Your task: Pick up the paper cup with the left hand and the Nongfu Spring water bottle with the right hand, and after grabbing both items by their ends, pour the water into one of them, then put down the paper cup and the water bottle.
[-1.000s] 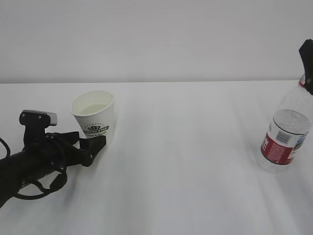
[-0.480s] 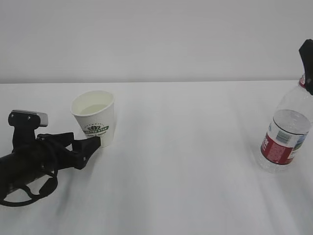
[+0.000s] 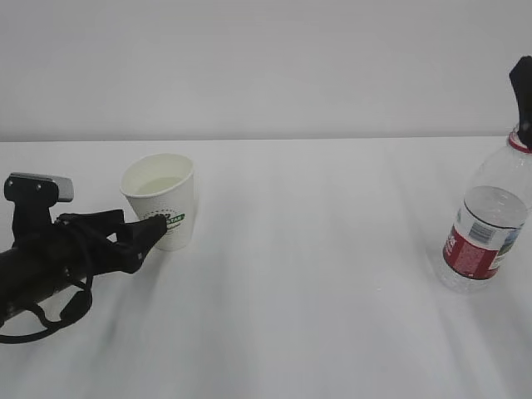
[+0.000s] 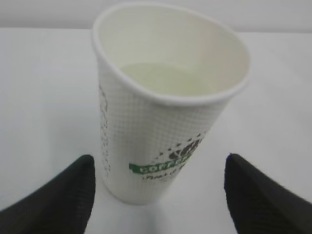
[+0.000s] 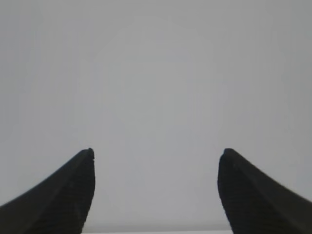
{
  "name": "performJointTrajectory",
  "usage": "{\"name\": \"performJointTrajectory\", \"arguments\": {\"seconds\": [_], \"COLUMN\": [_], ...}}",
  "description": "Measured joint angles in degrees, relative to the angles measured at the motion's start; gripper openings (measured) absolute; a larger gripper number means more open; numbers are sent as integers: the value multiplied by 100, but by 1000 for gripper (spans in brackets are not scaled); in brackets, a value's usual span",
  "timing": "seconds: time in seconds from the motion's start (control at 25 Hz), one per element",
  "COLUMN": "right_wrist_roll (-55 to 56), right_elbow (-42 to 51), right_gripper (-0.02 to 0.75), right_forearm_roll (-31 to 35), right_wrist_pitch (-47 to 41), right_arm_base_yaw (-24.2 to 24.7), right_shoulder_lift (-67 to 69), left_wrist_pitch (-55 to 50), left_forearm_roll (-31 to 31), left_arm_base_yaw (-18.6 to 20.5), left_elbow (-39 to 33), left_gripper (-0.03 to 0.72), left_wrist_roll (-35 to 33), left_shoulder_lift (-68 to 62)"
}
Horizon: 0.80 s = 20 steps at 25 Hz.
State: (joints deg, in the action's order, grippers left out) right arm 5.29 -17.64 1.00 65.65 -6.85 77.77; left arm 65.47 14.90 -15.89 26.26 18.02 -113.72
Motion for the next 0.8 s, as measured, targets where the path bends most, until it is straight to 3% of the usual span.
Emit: {"name": "performJointTrajectory", "arguments": {"seconds": [0.8], "right_wrist_roll": [0], "right_elbow": [-847], "right_gripper": [590], "right_forearm_roll": [9], "right_wrist_pitch": [-1568], "right_arm_base_yaw": [0], "right_shoulder_lift": [-1118], "left_wrist_pitch": [0], "left_forearm_roll": [11], "left_arm_base_yaw": [0], "left_elbow": [-48], "left_gripper": [580], "left_wrist_roll": [0], "left_shoulder_lift": [1785]}}
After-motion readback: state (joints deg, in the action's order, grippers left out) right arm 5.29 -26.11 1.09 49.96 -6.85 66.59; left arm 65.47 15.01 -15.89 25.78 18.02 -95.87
